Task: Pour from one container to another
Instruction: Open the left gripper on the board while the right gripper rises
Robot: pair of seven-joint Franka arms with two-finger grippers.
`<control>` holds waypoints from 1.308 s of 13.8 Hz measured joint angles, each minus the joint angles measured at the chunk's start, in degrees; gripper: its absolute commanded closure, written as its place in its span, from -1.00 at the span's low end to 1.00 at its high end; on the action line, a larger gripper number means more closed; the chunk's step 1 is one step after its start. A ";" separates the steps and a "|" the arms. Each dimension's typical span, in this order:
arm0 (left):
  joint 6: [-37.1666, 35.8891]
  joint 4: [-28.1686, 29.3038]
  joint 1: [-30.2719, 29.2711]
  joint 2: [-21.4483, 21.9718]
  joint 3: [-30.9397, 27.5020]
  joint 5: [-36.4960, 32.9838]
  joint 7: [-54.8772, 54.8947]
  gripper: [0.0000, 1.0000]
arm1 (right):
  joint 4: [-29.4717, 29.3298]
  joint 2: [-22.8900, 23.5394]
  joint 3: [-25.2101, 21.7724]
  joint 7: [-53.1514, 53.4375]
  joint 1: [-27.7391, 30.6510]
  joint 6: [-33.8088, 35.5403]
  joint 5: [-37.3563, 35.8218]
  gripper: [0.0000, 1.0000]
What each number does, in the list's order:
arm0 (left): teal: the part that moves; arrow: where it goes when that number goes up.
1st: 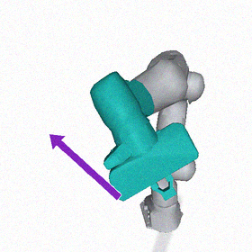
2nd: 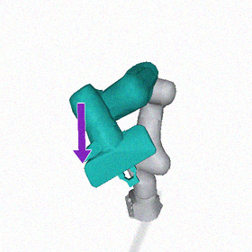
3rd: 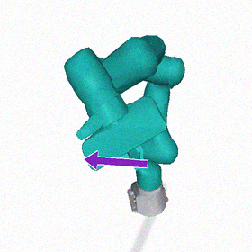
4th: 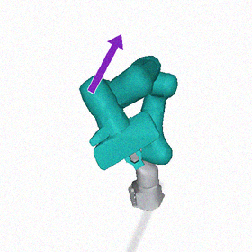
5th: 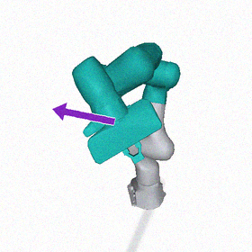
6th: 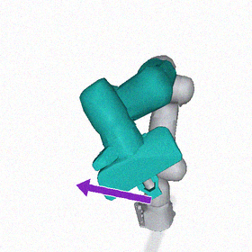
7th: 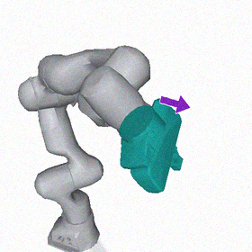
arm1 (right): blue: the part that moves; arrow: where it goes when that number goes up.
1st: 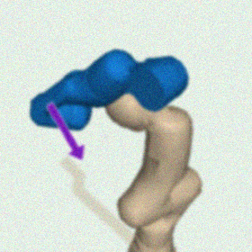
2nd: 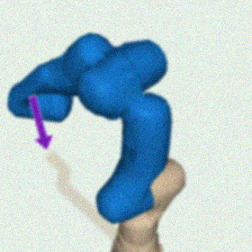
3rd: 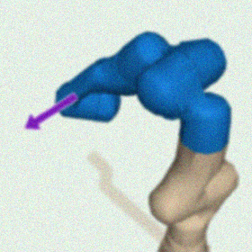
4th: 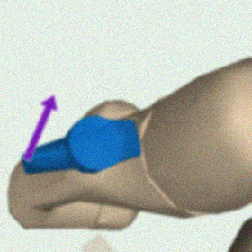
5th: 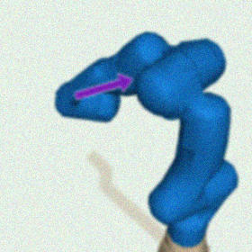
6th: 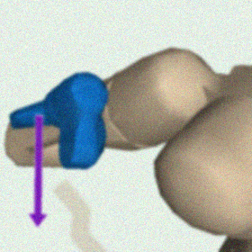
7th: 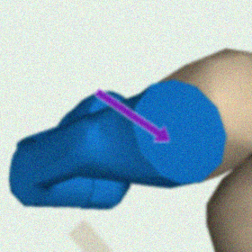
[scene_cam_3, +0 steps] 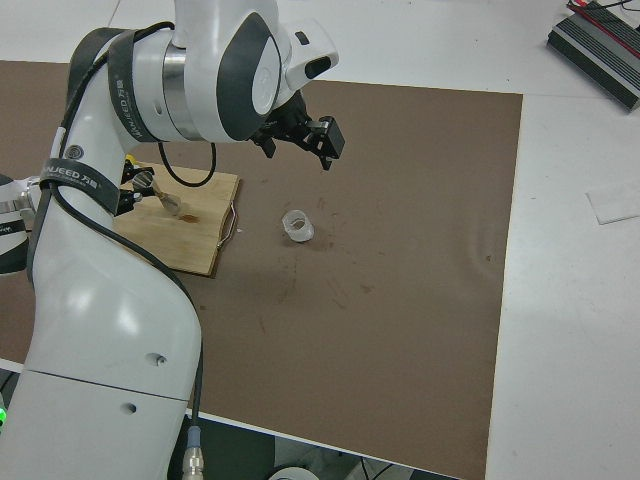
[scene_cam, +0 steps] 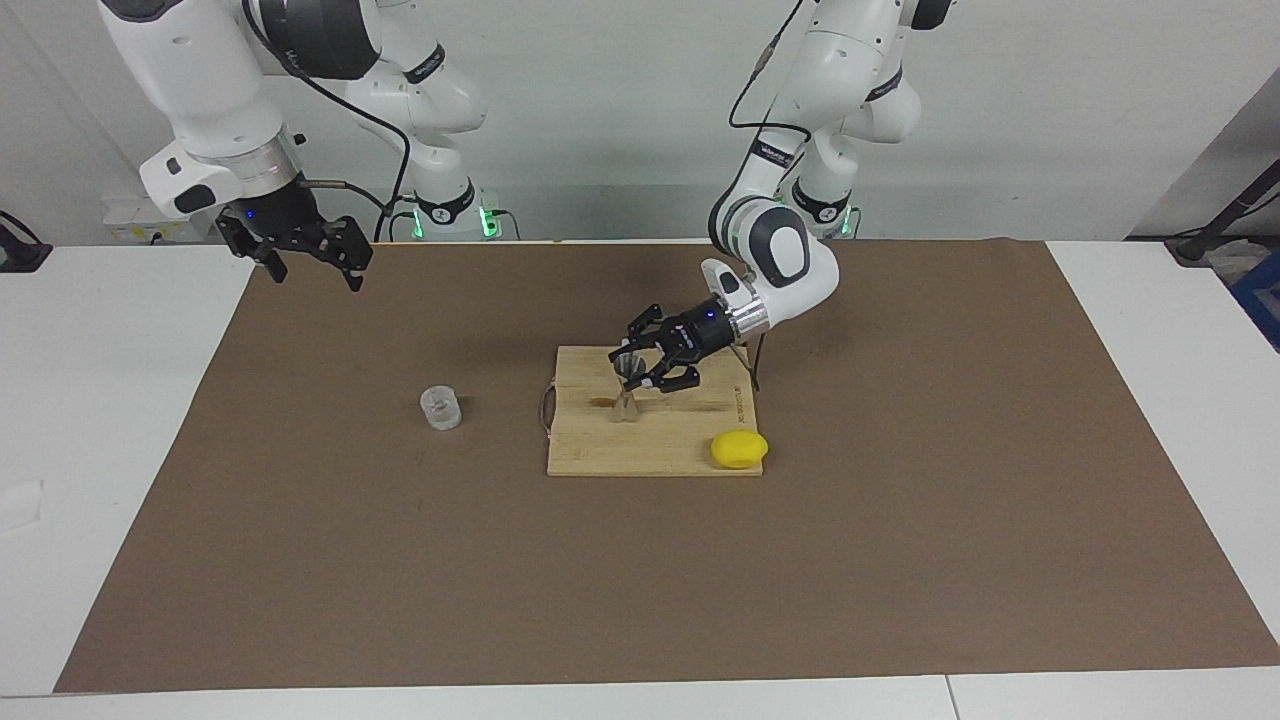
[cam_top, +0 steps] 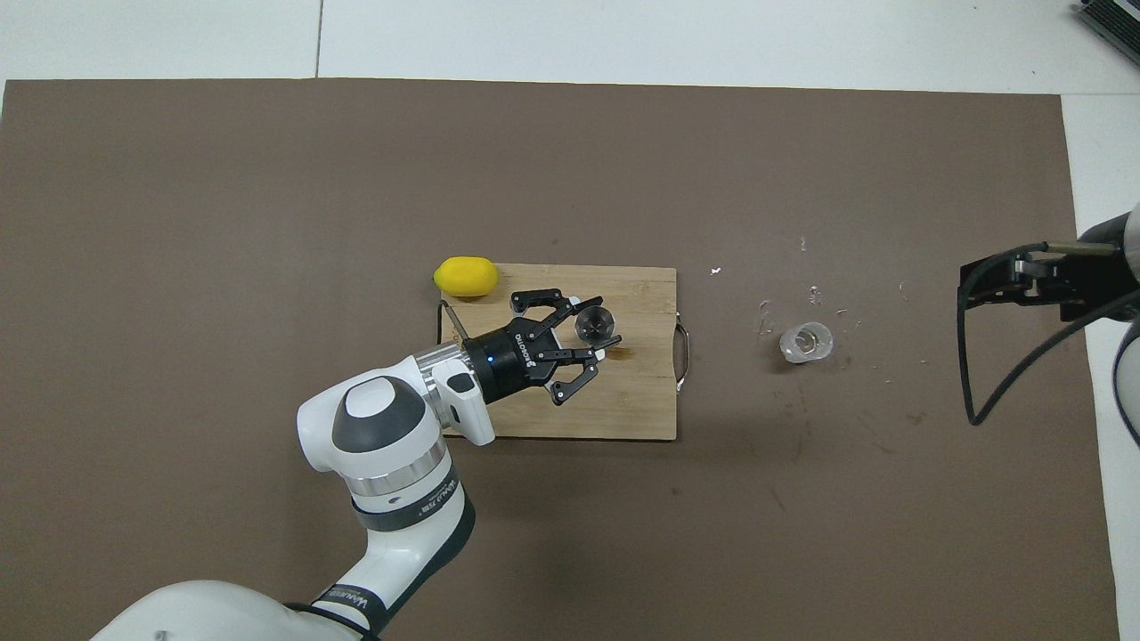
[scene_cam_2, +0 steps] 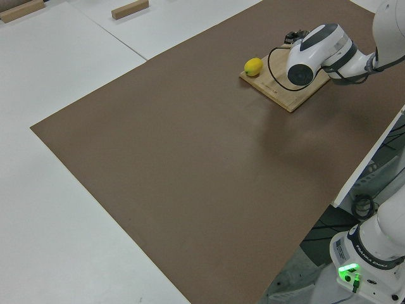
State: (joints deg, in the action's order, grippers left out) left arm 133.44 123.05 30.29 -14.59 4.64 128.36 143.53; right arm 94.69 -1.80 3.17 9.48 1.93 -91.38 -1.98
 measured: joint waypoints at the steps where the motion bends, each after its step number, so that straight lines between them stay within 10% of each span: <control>1: 0.51 -0.63 0.41 -0.69 0.00 0.42 1.21 0.29 | 0.03 0.00 0.02 0.55 -0.11 -0.39 0.00 -1.00; 6: 1.91 -1.34 1.14 -1.68 -0.04 0.57 3.33 0.21 | 2.05 0.24 0.33 18.83 -0.27 -2.88 3.10 -1.00; 8: 2.02 -1.38 1.14 -1.68 -0.04 0.57 3.37 -0.99 | 3.81 0.43 0.28 28.42 -0.10 -4.40 6.04 -1.00; 18: 2.99 -1.38 -1.76 -2.06 -1.16 -2.39 3.55 -1.00 | 9.24 9.09 -0.08 44.12 3.54 -9.47 17.20 -0.98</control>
State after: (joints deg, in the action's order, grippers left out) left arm 136.43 121.67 28.53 -16.65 3.48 125.97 147.08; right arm 103.93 7.30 3.09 53.60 5.47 -100.85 15.22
